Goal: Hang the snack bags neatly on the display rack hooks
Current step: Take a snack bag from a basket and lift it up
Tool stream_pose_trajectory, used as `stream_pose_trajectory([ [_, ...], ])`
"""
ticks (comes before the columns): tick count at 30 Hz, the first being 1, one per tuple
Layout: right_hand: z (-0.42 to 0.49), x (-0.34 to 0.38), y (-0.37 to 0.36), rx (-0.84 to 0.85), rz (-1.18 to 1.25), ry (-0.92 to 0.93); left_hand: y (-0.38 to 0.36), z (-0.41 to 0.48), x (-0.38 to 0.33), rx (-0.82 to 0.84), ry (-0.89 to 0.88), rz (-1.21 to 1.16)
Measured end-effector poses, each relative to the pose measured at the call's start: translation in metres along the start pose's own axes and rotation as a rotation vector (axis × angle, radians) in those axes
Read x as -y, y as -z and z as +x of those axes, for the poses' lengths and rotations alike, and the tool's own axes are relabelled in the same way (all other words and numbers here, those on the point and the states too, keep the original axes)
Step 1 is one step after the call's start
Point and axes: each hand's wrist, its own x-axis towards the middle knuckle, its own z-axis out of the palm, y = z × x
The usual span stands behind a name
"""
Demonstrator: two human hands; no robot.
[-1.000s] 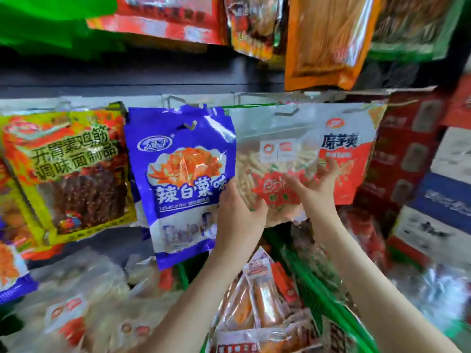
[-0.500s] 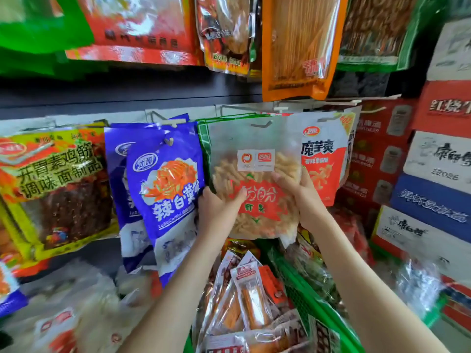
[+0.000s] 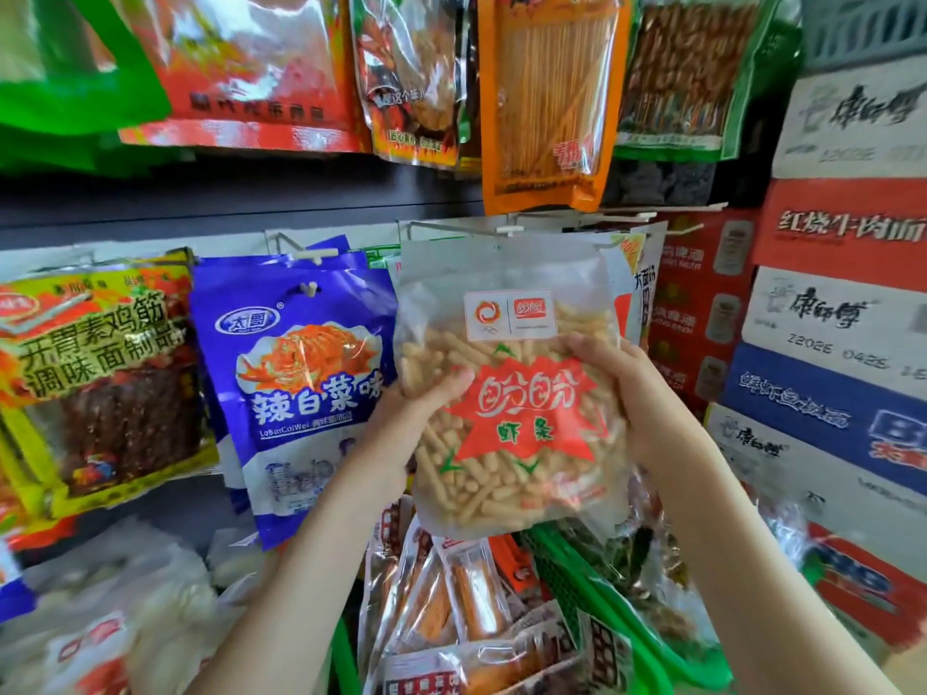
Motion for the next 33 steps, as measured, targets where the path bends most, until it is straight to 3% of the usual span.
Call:
stream_pose_trajectory([
  [5,-0.015,0.01,-0.008,0.036,0.003,0.037,0.003,-0.016,-0.007,0.065,0.02,-0.136],
  [10,-0.019,-0.034,-0.03,0.084,0.047,-0.023,0.035,-0.04,0.003,-0.026,0.003,-0.132],
  [17,-0.032,-0.107,-0.11,0.554,-0.008,-0.223,0.125,-0.123,0.024,-0.271,0.106,-0.108],
  [22,-0.054,-0.156,-0.198,0.713,0.037,-0.232,0.195,-0.205,0.023,-0.506,0.126,-0.07],
  [28,-0.08,-0.2,-0.305,0.85,-0.007,-0.263,0.269,-0.297,0.017,-0.867,0.026,0.255],
  [33,-0.113,-0.241,-0.38,0.835,-0.026,-0.266,0.315,-0.354,0.019,-0.974,-0.136,0.746],
])
